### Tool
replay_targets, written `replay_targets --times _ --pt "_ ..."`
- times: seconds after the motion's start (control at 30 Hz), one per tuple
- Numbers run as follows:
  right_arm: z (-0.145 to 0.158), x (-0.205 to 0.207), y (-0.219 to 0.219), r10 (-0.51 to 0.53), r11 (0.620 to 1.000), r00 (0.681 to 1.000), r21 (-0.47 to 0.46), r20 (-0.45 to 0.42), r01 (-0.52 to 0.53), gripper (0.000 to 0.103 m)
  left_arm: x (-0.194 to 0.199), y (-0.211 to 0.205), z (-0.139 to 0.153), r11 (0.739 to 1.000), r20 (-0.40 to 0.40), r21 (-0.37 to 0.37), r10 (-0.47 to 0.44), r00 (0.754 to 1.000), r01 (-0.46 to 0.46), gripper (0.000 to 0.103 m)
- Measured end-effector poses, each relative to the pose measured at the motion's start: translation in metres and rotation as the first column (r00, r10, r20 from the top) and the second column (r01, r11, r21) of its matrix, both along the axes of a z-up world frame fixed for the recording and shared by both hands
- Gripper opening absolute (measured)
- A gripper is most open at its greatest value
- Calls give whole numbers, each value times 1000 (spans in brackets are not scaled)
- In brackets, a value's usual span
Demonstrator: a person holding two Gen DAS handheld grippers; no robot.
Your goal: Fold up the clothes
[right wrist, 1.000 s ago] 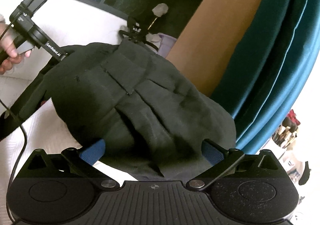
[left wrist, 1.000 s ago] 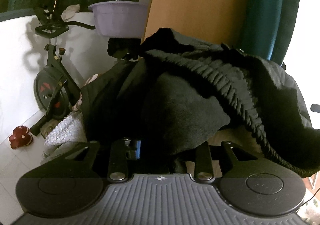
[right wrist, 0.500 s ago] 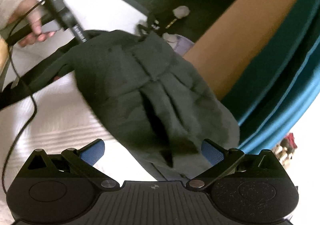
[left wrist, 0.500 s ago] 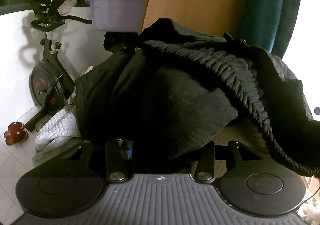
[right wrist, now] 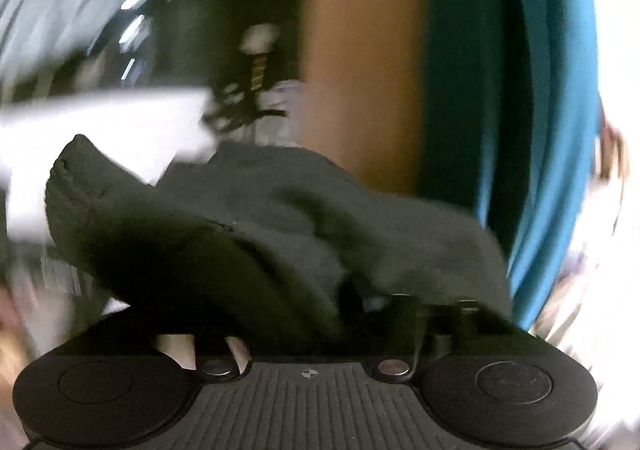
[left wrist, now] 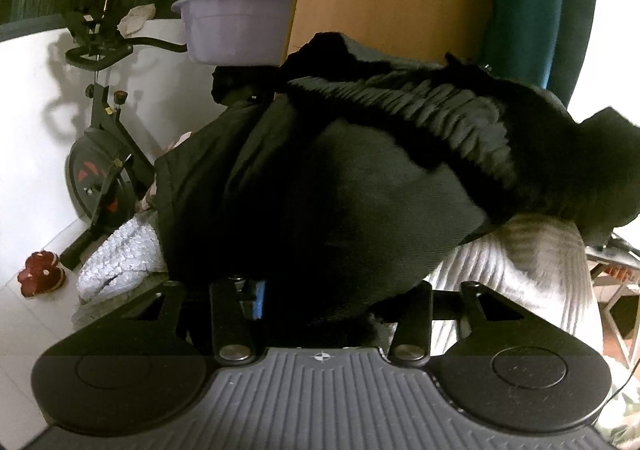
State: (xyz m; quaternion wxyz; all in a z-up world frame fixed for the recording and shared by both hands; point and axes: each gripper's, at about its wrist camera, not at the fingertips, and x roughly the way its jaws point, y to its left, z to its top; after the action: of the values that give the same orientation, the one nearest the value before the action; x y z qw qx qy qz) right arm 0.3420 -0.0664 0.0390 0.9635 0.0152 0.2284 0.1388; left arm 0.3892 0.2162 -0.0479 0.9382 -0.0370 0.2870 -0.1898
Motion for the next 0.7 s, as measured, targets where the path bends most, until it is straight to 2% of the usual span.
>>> replay_targets --times 0.07,0.13,0.2,0.23,0.27,0.3,0.33,0.37,0.4,0.47,0.53,0.7 --pt "1 9 -14 -50 990 998 130 -42 55 30 1 0 -1 1000 -6 7 10 1000 -10 58" --pt "-2 14 -12 -66 991 997 117 -48 71 30 3 0 -3 1000 -14 6 23 1000 -23 63" --pt "-5 16 0 -72 997 997 13 -20 72 41 6 -1 -4 999 -26 3 32 999 -32 64" --pt "-8 16 8 -73 995 997 -68 5 73 54 7 -2 -5 999 -31 3 36 999 -36 64" --pt "-12 16 16 -67 987 997 -143 29 70 60 7 -2 -5 999 -31 4 38 999 -38 64" --pt "-15 17 22 -59 977 997 -201 47 67 60 8 -2 -6 999 -29 5 37 999 -37 63" --pt "-17 18 25 -49 973 998 -223 50 59 60 7 -2 -5 999 -25 4 34 999 -34 51" --pt "-18 20 26 -41 973 998 -223 45 51 53 5 -2 -3 1000 -19 2 28 999 -28 39" --pt "-15 22 21 -37 985 999 -171 23 40 46 3 -1 -2 1000 -12 0 22 1000 -22 29" --pt "-8 26 12 -25 998 1000 -62 -15 25 24 -2 0 2 1000 4 -2 13 1000 -13 23" --pt "6 28 1 -21 999 1000 50 -20 22 12 -11 4 9 1000 27 -19 22 999 -21 21" --pt "53 23 -18 -29 979 994 202 107 7 10 -35 20 37 991 91 -122 58 994 -47 20"
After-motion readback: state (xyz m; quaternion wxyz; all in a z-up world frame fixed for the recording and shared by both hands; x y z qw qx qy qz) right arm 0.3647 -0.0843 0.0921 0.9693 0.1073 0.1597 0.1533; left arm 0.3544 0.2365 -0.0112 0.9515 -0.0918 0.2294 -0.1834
